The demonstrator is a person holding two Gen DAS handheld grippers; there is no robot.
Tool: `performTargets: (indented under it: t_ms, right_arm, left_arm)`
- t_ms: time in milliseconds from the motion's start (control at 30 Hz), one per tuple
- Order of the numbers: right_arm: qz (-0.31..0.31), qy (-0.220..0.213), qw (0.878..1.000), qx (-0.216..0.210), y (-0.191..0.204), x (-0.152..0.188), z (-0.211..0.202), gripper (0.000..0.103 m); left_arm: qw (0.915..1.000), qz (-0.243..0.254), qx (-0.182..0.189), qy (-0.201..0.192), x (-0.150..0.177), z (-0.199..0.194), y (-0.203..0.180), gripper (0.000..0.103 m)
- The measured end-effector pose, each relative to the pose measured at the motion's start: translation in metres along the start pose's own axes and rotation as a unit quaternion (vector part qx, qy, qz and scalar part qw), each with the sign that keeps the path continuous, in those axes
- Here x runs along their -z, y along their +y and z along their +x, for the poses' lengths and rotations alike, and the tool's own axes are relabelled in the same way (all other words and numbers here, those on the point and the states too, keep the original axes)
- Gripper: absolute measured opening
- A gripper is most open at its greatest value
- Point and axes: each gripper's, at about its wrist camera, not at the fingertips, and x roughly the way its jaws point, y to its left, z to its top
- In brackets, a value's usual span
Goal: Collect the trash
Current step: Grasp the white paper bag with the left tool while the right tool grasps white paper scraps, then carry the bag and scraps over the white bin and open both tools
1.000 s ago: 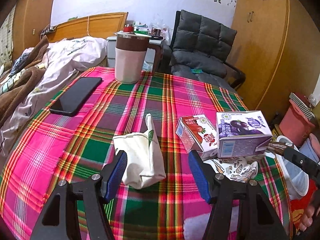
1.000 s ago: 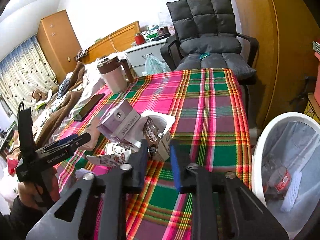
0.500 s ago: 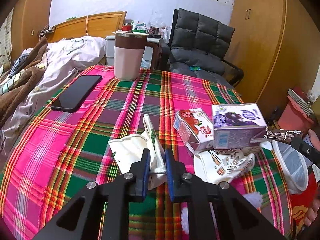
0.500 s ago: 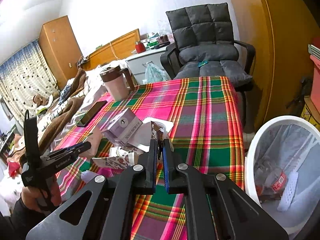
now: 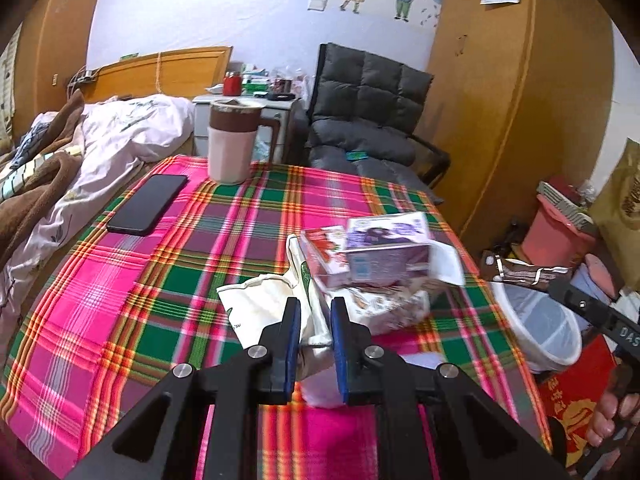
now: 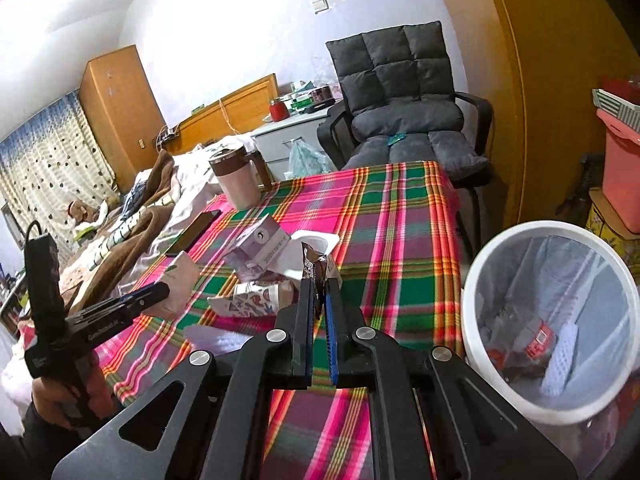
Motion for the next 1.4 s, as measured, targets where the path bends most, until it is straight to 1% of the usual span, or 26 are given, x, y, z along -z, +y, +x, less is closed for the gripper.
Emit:
performTargets:
  t_ms: [233, 567, 1000, 1400]
  right_arm:
    - [0.003, -0.005, 1.0, 0.004, 0.0, 0.006, -0.012, 0.008]
    - [0.013, -0.013, 1.0, 0.013, -0.008, 0.016, -0.024, 0.008]
    - [0.038, -0.018, 0.998, 0.039, -0.037, 0.029, -0.041, 0.008]
    - [0.067, -0.02, 0.995, 0.074, -0.072, 0.036, -0.054, 0.008]
  left_arm:
    - [0.9993, 0.02, 0.031, -0.005, 0.009, -0.023, -0.03, 0.015]
    - [0.9973, 0.042, 0.06, 0.001, 0.018, -0.032, -0.062, 0.015]
    - [0.9922, 0.072, 0.1, 0.02, 0.021, -0.016, -0.111, 0.015]
    - [0.9824, 0.111, 0.146, 0.035, 0.016, 0.013, -0.172, 0.015]
